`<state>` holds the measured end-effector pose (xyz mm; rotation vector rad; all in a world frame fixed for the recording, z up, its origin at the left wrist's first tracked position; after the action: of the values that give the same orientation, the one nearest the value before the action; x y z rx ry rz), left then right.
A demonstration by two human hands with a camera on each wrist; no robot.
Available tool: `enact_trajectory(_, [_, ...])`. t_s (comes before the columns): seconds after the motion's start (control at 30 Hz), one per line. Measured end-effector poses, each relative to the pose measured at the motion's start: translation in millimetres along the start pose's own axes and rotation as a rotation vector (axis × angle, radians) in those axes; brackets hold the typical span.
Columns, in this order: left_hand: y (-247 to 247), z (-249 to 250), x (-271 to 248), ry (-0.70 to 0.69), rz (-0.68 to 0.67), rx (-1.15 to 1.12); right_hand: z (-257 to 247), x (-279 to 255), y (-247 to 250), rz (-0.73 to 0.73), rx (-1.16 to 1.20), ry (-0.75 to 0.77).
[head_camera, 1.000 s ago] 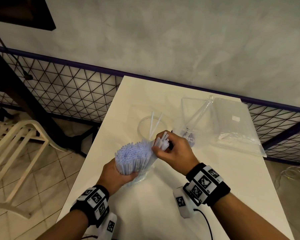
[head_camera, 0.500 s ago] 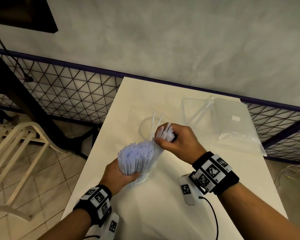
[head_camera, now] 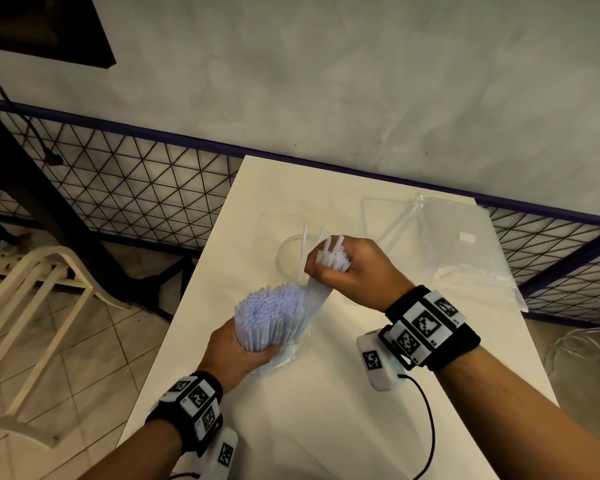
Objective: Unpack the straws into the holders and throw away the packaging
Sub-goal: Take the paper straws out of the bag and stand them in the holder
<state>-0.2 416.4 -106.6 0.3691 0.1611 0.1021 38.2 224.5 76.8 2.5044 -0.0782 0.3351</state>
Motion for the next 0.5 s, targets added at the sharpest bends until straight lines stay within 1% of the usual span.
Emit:
enact_trajectory(0.23, [-0.8, -7.9, 1.8, 0.015, 0.003, -0.029, -22.4, 19.1, 24.8, 0.064, -0.102, 0.074])
enact_trajectory(0.4, [-0.5, -10.0, 1.1, 0.031, -0.003, -0.03, -38.9, 36.9, 53.4, 0.083, -0.126, 0.032])
enact_trajectory(0.5, [-0.6, -5.9, -0.6, 0.025, -0.011, -0.008, -55.7, 46.6, 74.7, 0.102, -0.046, 0.02])
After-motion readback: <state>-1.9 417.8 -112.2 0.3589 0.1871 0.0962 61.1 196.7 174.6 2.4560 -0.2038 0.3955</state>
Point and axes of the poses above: each hand's wrist, its own x-axis towards the middle knuckle, its own y-axis out of the back of the hand, z = x × y, the point moved 10 cm from there along x, towards the middle knuckle, and after that the axes turned 15 degrees about z, right-handed, at the moved point
